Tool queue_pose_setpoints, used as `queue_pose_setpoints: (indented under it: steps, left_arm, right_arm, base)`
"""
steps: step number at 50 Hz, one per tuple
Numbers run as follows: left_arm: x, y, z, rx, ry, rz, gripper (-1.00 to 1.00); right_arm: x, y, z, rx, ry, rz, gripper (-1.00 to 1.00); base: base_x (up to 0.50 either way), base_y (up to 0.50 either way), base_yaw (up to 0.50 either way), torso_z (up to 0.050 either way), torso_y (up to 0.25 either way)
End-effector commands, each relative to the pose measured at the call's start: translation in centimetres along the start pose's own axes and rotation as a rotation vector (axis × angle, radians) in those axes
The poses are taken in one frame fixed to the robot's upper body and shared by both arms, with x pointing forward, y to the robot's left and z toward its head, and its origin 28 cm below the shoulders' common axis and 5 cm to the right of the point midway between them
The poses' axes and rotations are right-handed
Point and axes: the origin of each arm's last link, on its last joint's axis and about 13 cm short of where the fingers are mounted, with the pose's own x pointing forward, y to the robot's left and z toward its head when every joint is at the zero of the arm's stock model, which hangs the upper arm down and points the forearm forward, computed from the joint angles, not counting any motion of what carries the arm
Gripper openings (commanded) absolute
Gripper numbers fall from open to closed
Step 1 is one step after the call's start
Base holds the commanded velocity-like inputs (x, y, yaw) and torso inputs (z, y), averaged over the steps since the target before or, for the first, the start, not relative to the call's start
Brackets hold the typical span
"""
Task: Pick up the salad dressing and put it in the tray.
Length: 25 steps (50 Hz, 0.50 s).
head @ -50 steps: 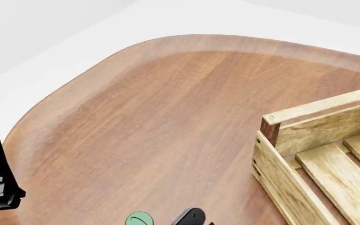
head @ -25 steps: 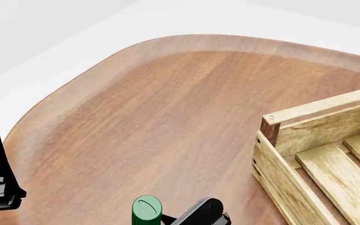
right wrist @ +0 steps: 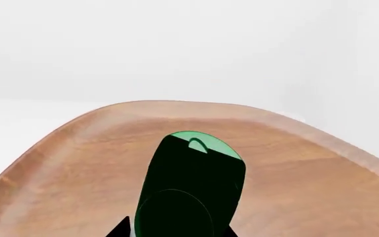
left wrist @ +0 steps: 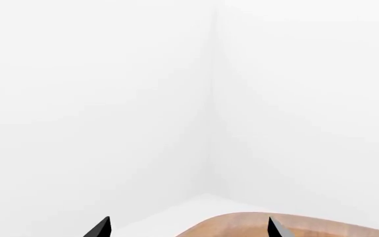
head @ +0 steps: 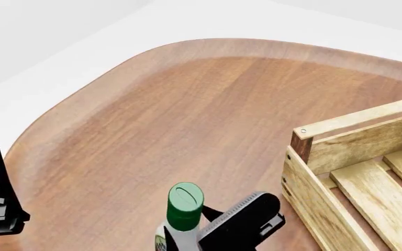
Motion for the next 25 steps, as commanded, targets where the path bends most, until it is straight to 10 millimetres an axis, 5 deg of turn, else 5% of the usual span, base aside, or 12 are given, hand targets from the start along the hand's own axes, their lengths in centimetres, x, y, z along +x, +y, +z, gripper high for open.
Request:
queue_pose_setpoints:
  steps: [1,25]
  left_arm:
    - [0.0,0.0,0.0,-0.003,0.001,0.0,1.0]
    - [0.0,0.0,-0.1,-0.005,0.004,-0.002,1.0]
  right_arm:
    - [-0.3,-1.9,2.5,-0.042,-0.067,-0.083,-1.0]
    - [-0.5,-7.6,5.5,-0.05,-0.156,-0.375,-1.0]
  base:
    - [0.0,0.0,0.0,0.0,0.0]
    - [0.0,0.0,0.0,0.0,0.0]
